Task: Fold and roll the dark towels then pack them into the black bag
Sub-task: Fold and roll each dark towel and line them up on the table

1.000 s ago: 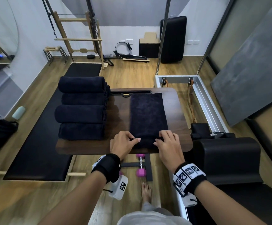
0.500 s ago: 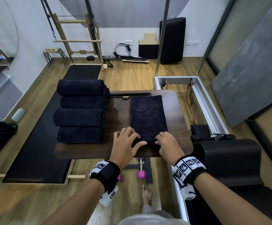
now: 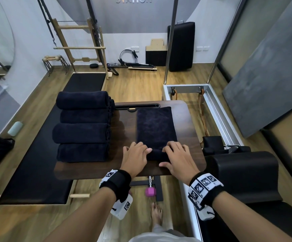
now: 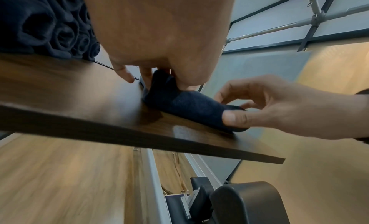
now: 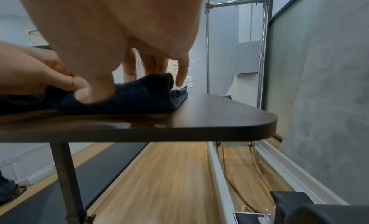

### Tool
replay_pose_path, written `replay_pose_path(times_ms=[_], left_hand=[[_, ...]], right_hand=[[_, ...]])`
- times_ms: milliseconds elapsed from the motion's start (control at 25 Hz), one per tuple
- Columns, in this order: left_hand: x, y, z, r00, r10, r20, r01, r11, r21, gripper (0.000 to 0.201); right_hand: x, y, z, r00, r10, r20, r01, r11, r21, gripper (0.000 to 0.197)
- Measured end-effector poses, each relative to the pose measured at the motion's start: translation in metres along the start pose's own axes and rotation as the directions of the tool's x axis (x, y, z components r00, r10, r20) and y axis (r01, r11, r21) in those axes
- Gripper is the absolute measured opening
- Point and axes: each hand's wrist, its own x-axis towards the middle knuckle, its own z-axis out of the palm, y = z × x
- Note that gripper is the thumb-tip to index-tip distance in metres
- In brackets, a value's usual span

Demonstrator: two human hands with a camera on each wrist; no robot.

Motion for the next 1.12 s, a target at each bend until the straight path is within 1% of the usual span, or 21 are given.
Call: replay_pose_path(times_ms=[80, 160, 240, 320, 400, 440, 560, 640, 720, 760, 800, 840, 880, 920, 1000, 1040, 1120], left_hand=[[0.002, 0.002, -0.002, 1.0, 0.001, 0.025, -0.002, 0.999, 0.034, 0.026], [0.0, 0.003, -0.002, 1.0, 0.018, 0.025, -0.02, 0.998, 0.066, 0.028], [-0.005, 0.002, -0.001, 0.999, 0.047, -0.019, -0.046, 0.998, 0.053, 0.033], [-0.011, -0.002, -0.003, 0.995, 0.078, -0.061, -0.075, 0.996, 0.052, 0.045], [-0.013, -0.004, -0.007, 0.988, 0.139, -0.062, -0.129, 0.981, 0.147, 0.057], [-0.012, -0.005, -0.01, 0.986, 0.16, -0.046, -0.149, 0.971, 0.188, 0.059], [0.002, -0.006, -0.018, 0.987, 0.153, 0.04, -0.158, 0.962, 0.222, 0.055], [0.011, -0.008, -0.018, 0.988, 0.128, 0.081, -0.141, 0.974, 0.18, 0.048], [0.019, -0.009, -0.017, 0.991, 0.105, 0.084, -0.115, 0.986, 0.119, 0.041], [0.023, -0.009, -0.017, 0.992, 0.095, 0.083, -0.103, 0.989, 0.107, 0.037], [0.028, -0.01, -0.016, 0.993, 0.081, 0.085, -0.09, 0.991, 0.103, 0.034], [0.032, -0.01, -0.016, 0.994, 0.063, 0.091, -0.072, 0.993, 0.098, 0.033], [0.037, -0.01, -0.015, 0.994, 0.043, 0.101, -0.052, 0.994, 0.091, 0.033], [0.041, -0.009, -0.015, 0.993, 0.026, 0.112, -0.036, 0.996, 0.085, 0.034], [0.048, -0.008, -0.014, 0.993, 0.009, 0.122, -0.018, 0.997, 0.08, 0.037], [0.05, -0.006, -0.014, 0.992, 0.003, 0.122, -0.013, 0.996, 0.084, 0.038], [0.051, -0.004, -0.014, 0.995, 0.004, 0.1, -0.016, 0.993, 0.117, 0.039]], right_hand=[[-0.002, 0.001, 0.003, 0.999, -0.026, -0.048, 0.022, 0.997, -0.078, 0.035], [0.001, 0.002, 0.006, 0.997, -0.042, -0.057, 0.038, 0.997, -0.072, 0.024], [0.008, 0.002, 0.007, 0.999, -0.019, -0.039, 0.017, 0.999, -0.047, 0.02], [0.018, 0.003, 0.005, 0.999, -0.001, -0.035, 0.0, 1.0, -0.008, 0.019], [0.03, 0.006, 0.002, 1.0, 0.01, 0.027, -0.011, 1.0, 0.027, 0.019], [0.036, 0.007, 0.001, 0.998, 0.01, 0.067, -0.012, 0.999, 0.03, 0.021], [0.049, 0.01, -0.002, 0.989, 0.026, 0.142, -0.031, 0.999, 0.033, 0.027], [0.053, 0.011, -0.002, 0.988, 0.064, 0.141, -0.081, 0.99, 0.114, 0.03], [0.055, 0.014, -0.001, 0.988, 0.108, 0.106, -0.133, 0.954, 0.268, 0.028], [0.056, 0.015, -0.002, 0.992, 0.113, 0.058, -0.127, 0.933, 0.337, 0.026], [0.057, 0.017, -0.003, 0.994, 0.107, -0.014, -0.094, 0.925, 0.369, 0.023], [0.056, 0.018, -0.004, 0.993, 0.08, -0.087, -0.045, 0.934, 0.353, 0.022], [0.054, 0.019, -0.005, 0.991, 0.033, -0.129, 0.006, 0.956, 0.293, 0.027], [0.052, 0.02, -0.005, 0.991, -0.027, -0.132, 0.055, 0.976, 0.21, 0.036], [0.049, 0.022, -0.003, 0.992, -0.101, -0.076, 0.106, 0.992, 0.071, 0.045], [0.05, 0.024, -0.002, 0.993, -0.107, -0.048, 0.11, 0.993, 0.047, 0.044], [0.056, 0.028, -0.001, 0.994, -0.111, -0.019, 0.112, 0.992, 0.066, 0.039]])
